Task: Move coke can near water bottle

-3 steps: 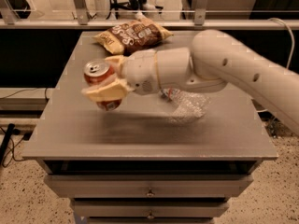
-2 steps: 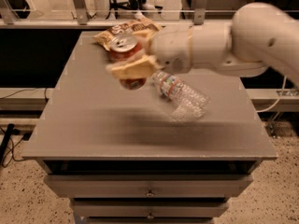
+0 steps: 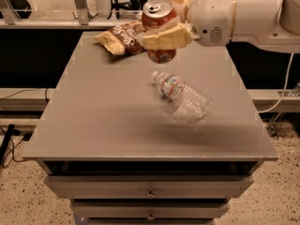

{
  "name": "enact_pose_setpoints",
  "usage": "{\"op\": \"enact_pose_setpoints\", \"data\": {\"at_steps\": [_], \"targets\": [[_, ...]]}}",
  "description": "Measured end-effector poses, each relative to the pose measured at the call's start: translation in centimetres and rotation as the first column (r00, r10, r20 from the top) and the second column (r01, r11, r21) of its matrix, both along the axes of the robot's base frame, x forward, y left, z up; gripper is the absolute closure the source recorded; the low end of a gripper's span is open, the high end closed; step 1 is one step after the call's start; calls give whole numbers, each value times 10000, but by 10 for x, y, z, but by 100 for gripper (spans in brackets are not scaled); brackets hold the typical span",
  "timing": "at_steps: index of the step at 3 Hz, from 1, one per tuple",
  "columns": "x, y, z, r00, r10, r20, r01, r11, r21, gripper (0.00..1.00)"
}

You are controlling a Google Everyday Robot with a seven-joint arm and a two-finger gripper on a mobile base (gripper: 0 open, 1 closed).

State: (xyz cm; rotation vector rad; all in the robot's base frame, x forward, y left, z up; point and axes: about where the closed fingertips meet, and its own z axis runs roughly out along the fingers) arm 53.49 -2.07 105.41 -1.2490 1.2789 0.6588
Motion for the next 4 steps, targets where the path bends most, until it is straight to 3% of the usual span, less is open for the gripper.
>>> {"op": "enact_pose_setpoints", "data": {"at_steps": [1, 2, 3, 4], "targets": [[9, -18, -9, 9994, -337, 29, 337, 9994, -98, 100], [31, -68, -13, 9942, -1018, 351, 1025, 9946, -188, 100], [54, -118, -21, 9826, -1820, 368, 1821, 9833, 3, 100], [70, -150, -45, 9678, -2516, -85, 2517, 9666, 489, 100]]}}
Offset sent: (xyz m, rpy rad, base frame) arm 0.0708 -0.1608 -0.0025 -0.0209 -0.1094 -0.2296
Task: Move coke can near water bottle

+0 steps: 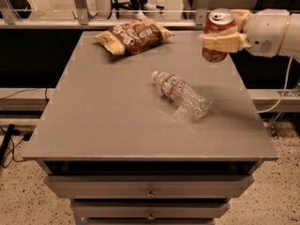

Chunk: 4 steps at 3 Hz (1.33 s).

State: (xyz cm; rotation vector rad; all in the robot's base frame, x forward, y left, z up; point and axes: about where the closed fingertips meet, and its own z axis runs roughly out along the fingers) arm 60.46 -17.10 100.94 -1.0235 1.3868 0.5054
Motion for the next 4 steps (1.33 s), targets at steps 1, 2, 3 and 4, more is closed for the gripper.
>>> {"op": "enact_pose_setpoints", "data": {"at_steps": [1, 2, 3, 4], "targets": [[5, -8, -27, 9983, -326, -492, 351, 9981, 501, 100], [7, -5, -54, 9947, -388, -951, 468, 9955, 826, 100], [9, -2, -72, 9922, -290, -1212, 411, 9943, 980, 85], [9, -2, -87, 9889, -316, -1450, 472, 9933, 1052, 62]]}}
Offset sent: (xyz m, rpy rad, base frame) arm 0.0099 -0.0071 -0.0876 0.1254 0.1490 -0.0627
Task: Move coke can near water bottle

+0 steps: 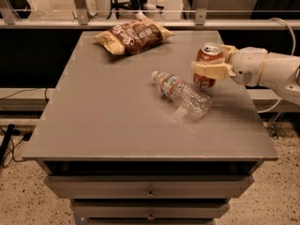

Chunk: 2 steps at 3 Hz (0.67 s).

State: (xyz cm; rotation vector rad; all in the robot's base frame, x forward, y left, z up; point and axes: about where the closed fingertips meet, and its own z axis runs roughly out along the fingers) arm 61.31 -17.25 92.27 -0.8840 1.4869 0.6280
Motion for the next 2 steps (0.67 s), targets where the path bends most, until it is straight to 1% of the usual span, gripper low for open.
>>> {"op": "enact_pose_setpoints", "data": {"at_steps": [2], "targets": [[-5, 5, -22, 9994, -63, -352, 69, 9998, 179, 15]]}}
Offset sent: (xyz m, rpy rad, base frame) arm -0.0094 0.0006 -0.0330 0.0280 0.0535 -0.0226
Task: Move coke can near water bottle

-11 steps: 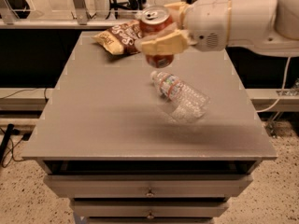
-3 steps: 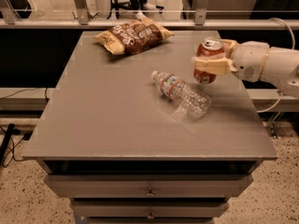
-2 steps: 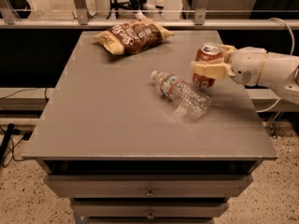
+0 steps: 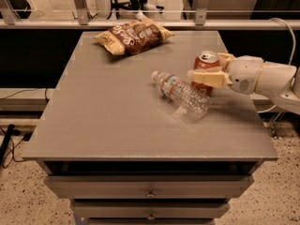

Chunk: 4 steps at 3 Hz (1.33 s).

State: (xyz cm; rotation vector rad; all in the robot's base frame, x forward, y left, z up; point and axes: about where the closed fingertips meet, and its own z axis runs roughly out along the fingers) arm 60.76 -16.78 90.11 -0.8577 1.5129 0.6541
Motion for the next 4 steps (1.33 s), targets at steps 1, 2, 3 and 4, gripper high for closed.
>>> {"op": "enact_pose_setpoints", "data": {"at_steps": [1, 2, 3, 4], "targets": [[-1, 1, -5, 9998, -103, -173, 104, 9999, 31, 0], [-2, -2, -1, 9995, -223, -230, 222, 9997, -26, 0], [-6, -9, 12, 9995, -286, -109, 285, 9995, -108, 0], [-19, -33, 53, 9994, -210, 274, 231, 9966, -792, 0]]}}
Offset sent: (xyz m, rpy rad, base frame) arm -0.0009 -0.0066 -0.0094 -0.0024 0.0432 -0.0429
